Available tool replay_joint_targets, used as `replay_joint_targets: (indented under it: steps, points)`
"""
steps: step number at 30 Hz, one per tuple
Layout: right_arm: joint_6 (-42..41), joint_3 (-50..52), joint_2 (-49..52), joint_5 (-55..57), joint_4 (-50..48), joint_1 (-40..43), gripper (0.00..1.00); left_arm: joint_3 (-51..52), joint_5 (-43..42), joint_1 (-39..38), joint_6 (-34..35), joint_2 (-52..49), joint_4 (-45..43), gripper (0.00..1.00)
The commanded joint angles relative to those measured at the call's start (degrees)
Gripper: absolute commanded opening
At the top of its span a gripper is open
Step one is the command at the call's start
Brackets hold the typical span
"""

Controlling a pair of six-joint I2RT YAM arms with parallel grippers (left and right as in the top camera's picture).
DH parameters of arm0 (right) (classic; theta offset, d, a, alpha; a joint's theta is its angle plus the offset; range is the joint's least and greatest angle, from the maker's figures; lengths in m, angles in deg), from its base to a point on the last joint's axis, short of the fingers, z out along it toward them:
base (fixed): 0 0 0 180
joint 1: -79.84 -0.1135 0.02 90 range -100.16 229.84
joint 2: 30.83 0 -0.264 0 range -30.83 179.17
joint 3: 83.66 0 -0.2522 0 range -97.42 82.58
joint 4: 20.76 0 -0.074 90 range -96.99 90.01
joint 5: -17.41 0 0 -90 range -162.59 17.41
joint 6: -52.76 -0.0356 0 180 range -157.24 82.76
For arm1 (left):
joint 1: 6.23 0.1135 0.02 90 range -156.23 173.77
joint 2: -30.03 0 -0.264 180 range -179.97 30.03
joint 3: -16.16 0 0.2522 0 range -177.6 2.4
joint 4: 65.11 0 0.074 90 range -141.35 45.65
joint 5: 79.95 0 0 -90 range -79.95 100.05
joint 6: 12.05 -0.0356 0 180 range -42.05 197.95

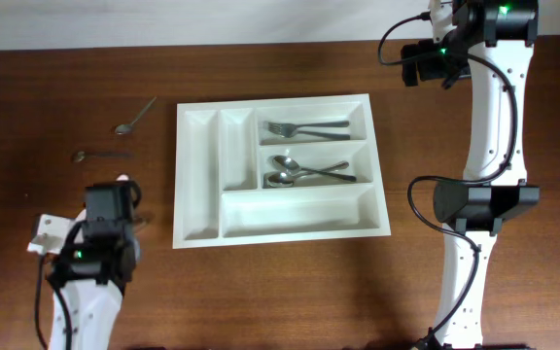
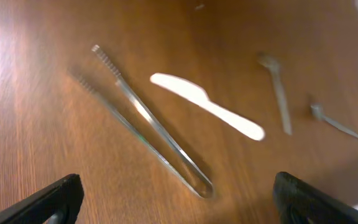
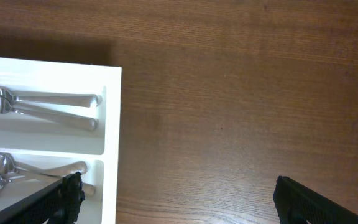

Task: Pack container
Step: 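Move the left gripper over the metal tongs left of the tray, then lower the left gripper and close it on the metal tongs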

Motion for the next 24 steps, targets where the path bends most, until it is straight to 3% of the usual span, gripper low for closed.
replay_joint_targets:
  steps: [1, 11, 17, 24]
  points:
    - [-0.3, -0.6, -1.8, -0.5, 0.3, -0.2, 0.99, -1.1, -5.7, 4.6, 8.8, -4.0, 0.2, 0.99]
    - [-0.3, -0.6, -1.8, -0.5, 0.3, -0.2, 0.99, -1.0, -19.0, 18.0, 9.6, -10.7, -7.6, 0.99]
    - [-0.3, -0.6, -1.8, -0.5, 0.3, -0.2, 0.99, -1.1, -23.8, 19.8, 9.6, -14.8, -13.1, 0.99]
    - [-0.3, -0.6, -1.8, -0.5, 0.3, -0.2, 0.99, -1.0, -26.9, 19.8, 9.6, -18.6, -12.7, 0.99]
